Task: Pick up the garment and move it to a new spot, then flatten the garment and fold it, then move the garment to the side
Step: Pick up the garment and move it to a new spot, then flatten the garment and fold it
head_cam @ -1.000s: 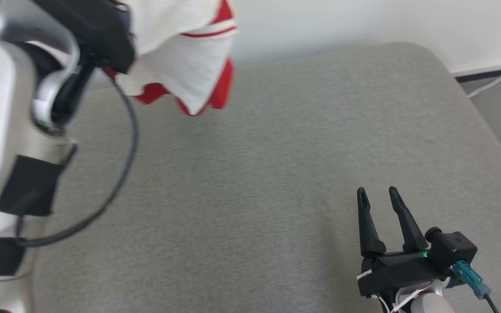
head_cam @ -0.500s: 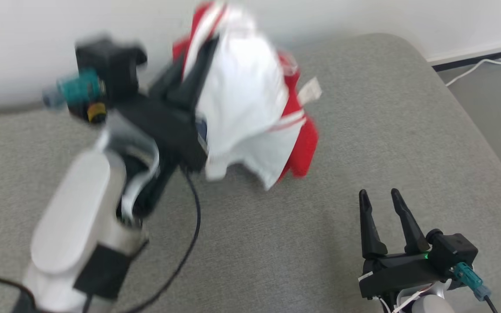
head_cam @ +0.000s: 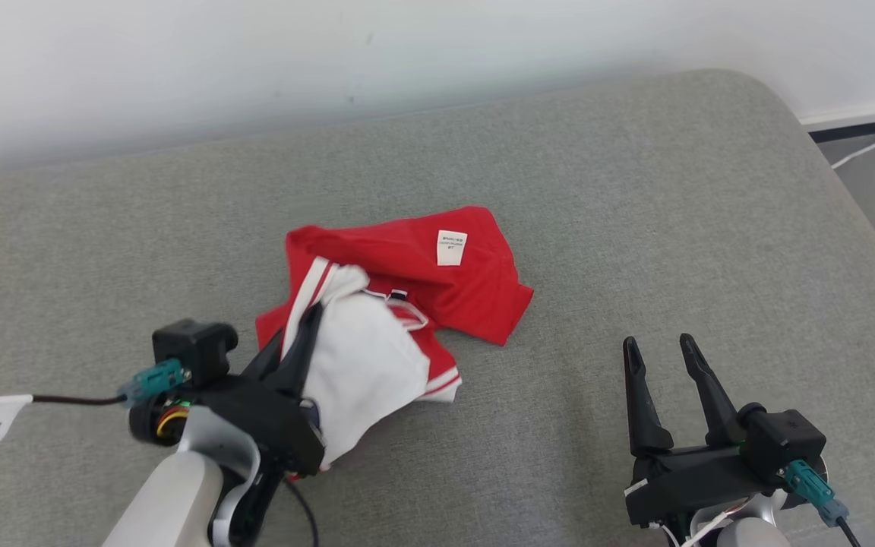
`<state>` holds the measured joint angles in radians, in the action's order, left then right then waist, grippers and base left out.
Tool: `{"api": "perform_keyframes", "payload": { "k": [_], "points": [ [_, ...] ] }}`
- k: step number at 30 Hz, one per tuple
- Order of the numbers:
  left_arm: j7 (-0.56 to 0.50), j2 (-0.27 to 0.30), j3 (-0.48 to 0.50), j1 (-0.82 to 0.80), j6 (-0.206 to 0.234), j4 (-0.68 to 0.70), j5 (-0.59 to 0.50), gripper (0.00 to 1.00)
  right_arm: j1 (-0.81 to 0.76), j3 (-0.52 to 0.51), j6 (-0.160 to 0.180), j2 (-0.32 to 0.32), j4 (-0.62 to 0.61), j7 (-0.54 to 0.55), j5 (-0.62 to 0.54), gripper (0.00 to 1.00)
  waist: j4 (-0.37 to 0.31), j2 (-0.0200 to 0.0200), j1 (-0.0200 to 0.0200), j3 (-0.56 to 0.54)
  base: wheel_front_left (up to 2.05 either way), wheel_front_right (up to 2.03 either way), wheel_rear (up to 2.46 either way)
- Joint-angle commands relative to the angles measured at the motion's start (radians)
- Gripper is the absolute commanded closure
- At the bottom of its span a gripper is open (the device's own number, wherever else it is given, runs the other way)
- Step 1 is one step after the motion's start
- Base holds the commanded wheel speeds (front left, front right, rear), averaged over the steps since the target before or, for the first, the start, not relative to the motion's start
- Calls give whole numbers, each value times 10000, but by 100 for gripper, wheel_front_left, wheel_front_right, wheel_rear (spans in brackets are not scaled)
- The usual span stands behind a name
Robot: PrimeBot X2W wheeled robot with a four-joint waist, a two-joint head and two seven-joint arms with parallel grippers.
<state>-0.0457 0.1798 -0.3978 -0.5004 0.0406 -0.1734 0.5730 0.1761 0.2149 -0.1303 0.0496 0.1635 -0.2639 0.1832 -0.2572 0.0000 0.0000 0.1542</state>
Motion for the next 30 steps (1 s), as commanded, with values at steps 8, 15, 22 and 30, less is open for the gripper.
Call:
{"api": "perform_keyframes", "payload": {
  "k": [8, 15, 22, 30],
  "points": [
    [852, 127, -17, 208, -73, -991, -351, 0, -239, -32, -8, 14, -43, 130, -108, 0, 362, 0, 0, -199, 0, 0, 0],
    [1735, 84, -28, 776, 315, -288, -649, 0, -449, -114, -8, 15, -88, 135, -27, 0, 632, 0, 0, -266, 0, 0, 0],
    [1823, 23, -475, 1806, 804, 914, -1033, 0, -422, -116, -8, 14, -163, 187, 26, 0, 860, 0, 0, -276, 0, 0, 0],
    [1866, 277, -644, 2596, 1186, 898, -1302, 0, -357, -36, -8, 15, -200, 206, 40, 0, 834, 0, 0, -190, 0, 0, 0]
  ]
}}
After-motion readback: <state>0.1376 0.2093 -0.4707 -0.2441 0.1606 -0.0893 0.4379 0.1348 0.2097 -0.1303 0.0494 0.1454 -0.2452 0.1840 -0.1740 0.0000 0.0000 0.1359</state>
